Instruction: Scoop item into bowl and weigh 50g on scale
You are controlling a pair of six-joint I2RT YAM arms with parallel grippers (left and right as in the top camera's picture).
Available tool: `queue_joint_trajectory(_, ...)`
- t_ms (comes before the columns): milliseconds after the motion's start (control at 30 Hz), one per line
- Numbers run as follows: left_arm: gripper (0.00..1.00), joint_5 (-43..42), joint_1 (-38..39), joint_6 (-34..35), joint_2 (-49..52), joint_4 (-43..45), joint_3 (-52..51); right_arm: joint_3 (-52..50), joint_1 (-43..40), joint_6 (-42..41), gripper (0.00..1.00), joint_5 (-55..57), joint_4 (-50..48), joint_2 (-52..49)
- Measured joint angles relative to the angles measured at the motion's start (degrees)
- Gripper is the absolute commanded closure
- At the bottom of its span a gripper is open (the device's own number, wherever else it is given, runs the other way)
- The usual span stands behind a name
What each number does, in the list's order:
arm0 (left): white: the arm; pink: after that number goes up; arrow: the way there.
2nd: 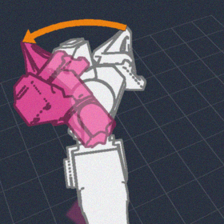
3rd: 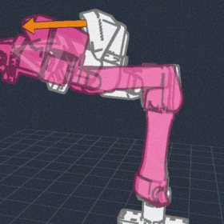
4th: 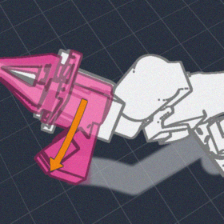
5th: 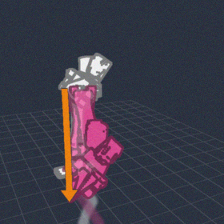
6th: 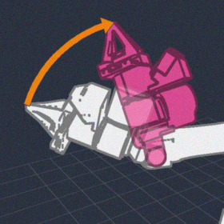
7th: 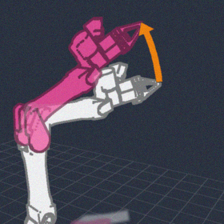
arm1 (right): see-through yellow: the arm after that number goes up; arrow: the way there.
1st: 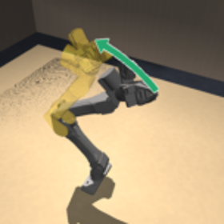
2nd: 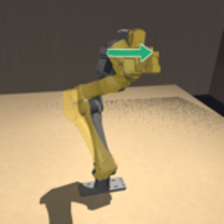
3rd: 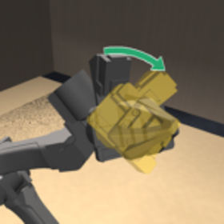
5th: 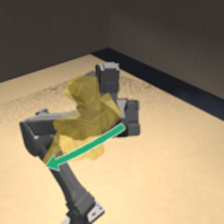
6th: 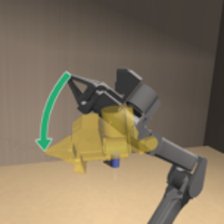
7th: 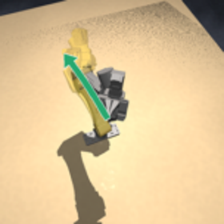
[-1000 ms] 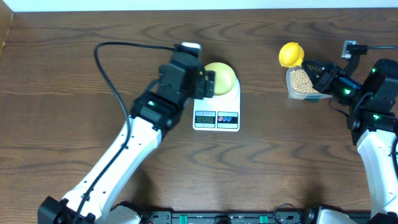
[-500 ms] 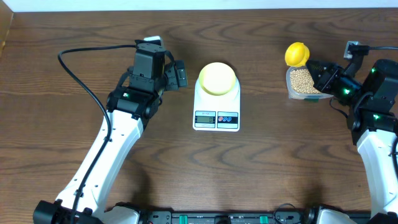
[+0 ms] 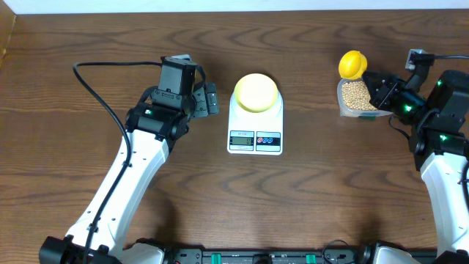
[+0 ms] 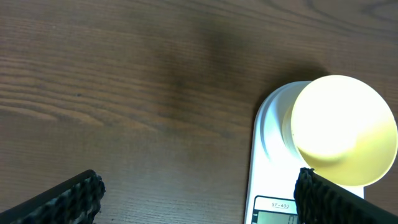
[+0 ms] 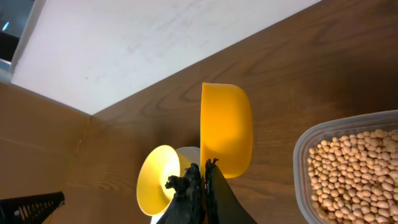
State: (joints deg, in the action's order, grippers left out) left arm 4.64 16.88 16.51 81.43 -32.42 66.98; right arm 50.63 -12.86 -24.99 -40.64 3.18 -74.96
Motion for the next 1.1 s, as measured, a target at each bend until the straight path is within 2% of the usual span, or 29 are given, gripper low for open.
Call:
queue_joint_trajectory(300,0.0,-0.1,0.0,0.0,0.0,0.1,0.0,0.0,0.0,0.5,0.99,0.3,0.3,0.0)
queue_joint_trajectory(333,0.0,-0.7,0.1,-1.6,0.0,0.1,0.0,0.0,0.0,0.5,0.99,0.4,0.5,0.0)
queue_joint_trajectory(400,0.0,-3.7,0.2,-8.0,0.0,0.1,0.0,0.0,0.0,0.7,0.99,0.7,0.5,0.0)
queue_joint_trajectory(600,0.0,-19.9,3.2,-41.0,0.0,-6.6,0.0,0.0,0.0,0.9,0.99,1.0,0.8,0.0)
queue_joint_trajectory(667,0.0,-22.9,3.4,-46.7,0.0,-7.9,0.0,0.0,0.0,1.0,0.99,1.1,0.9,0.0)
queue_joint_trajectory(867,0.0,-26.6,3.4,-54.1,0.0,-9.4,-0.3,0.0,0.0,1.4,0.99,1.1,1.1,0.0)
queue_joint_trajectory(1100,0.0,-27.4,3.4,-56.0,-0.1,-9.0,-5.9,0.0,0.0,1.5,0.99,1.3,1.6,0.0)
